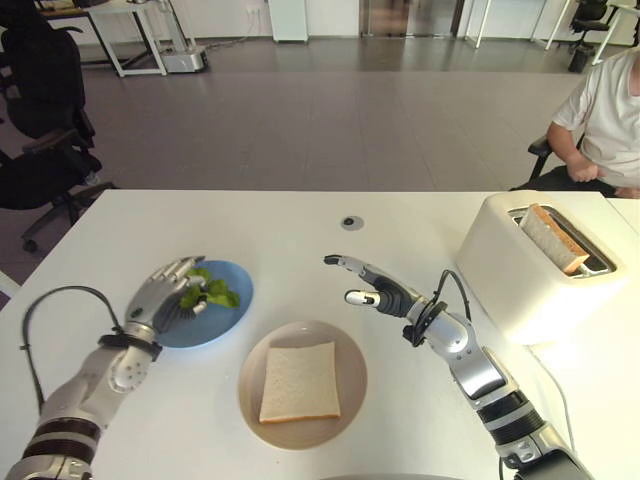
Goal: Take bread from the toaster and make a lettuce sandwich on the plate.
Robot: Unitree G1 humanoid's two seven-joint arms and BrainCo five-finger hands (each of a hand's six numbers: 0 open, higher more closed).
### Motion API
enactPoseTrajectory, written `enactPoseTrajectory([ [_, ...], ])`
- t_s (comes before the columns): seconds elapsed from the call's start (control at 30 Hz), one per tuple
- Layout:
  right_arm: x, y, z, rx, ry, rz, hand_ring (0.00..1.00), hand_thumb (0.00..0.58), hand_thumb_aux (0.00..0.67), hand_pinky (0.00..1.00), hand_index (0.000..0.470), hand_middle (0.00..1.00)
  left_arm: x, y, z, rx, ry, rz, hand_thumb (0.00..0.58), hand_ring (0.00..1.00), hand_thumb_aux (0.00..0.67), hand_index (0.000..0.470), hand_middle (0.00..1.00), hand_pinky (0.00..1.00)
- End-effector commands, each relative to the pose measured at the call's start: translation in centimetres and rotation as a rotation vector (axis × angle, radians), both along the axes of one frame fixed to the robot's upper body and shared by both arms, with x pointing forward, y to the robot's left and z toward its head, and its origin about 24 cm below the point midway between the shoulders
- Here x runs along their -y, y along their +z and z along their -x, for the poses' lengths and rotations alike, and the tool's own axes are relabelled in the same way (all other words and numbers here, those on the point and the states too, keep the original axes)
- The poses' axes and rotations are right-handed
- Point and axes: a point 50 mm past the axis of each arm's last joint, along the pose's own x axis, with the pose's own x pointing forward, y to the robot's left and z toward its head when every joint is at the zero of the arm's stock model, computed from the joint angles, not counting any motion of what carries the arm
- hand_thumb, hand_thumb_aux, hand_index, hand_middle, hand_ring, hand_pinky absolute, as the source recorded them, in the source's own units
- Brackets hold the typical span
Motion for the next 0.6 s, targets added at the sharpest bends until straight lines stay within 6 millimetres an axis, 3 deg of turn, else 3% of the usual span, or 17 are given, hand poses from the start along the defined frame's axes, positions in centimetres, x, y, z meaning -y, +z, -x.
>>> enactPoseTrajectory([
  [0.03,1.1,-0.3,-0.2,-0.016,-0.044,-0.023,0.00,0.000,0.000,0.00,0.000,0.00,1.0,2.0,1.6,0.000,-0.085,0.076,0.580,0.00,0.670,0.470,0.00,0.00],
  [0.13,1.5,-0.3,-0.2,-0.015,-0.059,-0.029,0.00,0.000,0.000,0.00,0.000,0.00,3.8,2.0,3.0,-0.058,-0.216,0.155,0.580,0.00,0.670,0.470,0.00,0.00],
  [0.33,2.1,-0.4,0.0,-0.019,-0.074,-0.026,0.00,0.000,0.000,0.00,0.000,0.00,10.8,-0.5,5.6,-0.214,-0.447,0.330,0.580,0.00,0.670,0.470,0.00,0.00],
  [0.47,2.4,-0.6,0.1,-0.027,-0.081,-0.022,0.00,0.000,0.000,0.00,0.000,0.00,13.1,-1.6,6.9,-0.272,-0.490,0.377,0.580,0.00,0.670,0.470,0.00,0.00],
  [0.6,2.5,-0.7,0.1,-0.029,-0.083,-0.023,0.00,0.000,0.000,0.00,0.000,0.00,13.9,-2.7,8.0,-0.330,-0.492,0.378,0.580,0.00,0.670,0.470,0.00,0.00],
])
